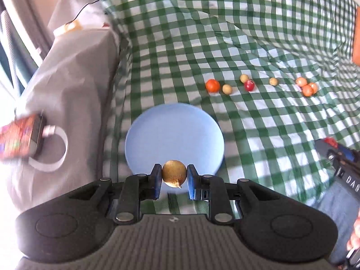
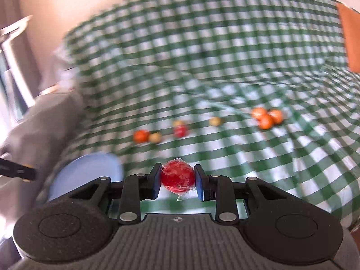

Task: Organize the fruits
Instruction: 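Carry both fruits over the blue plate and open both tools to release them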

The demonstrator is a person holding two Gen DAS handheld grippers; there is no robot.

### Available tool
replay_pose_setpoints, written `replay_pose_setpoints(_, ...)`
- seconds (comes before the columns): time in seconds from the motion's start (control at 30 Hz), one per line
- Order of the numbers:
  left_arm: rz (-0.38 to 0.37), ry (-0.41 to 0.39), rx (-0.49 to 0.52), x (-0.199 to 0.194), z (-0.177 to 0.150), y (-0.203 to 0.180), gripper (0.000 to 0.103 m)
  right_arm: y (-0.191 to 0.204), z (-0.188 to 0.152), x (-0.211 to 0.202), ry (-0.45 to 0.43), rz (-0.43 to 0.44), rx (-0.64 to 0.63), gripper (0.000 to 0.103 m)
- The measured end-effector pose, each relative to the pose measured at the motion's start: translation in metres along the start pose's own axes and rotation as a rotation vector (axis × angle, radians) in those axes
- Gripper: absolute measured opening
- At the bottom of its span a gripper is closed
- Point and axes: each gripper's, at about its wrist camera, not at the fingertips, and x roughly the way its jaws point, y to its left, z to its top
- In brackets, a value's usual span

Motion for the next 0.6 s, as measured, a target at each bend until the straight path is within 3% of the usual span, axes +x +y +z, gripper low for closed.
replay_pose_setpoints(0.23, -0.033, -0.044, -0.090, -0.024, -0.035, 0.014, 0.026, 0.054, -0.007, -0.034, 0.018, 0.110, -0.102, 0.032)
replay_pose_setpoints(0.6, -0.057, -0.058, -0.132, -0.015, -0.030, 0.027, 0.026, 0.078, -0.009, -0.037, 0.052, 0.099, -0.202, 0.032)
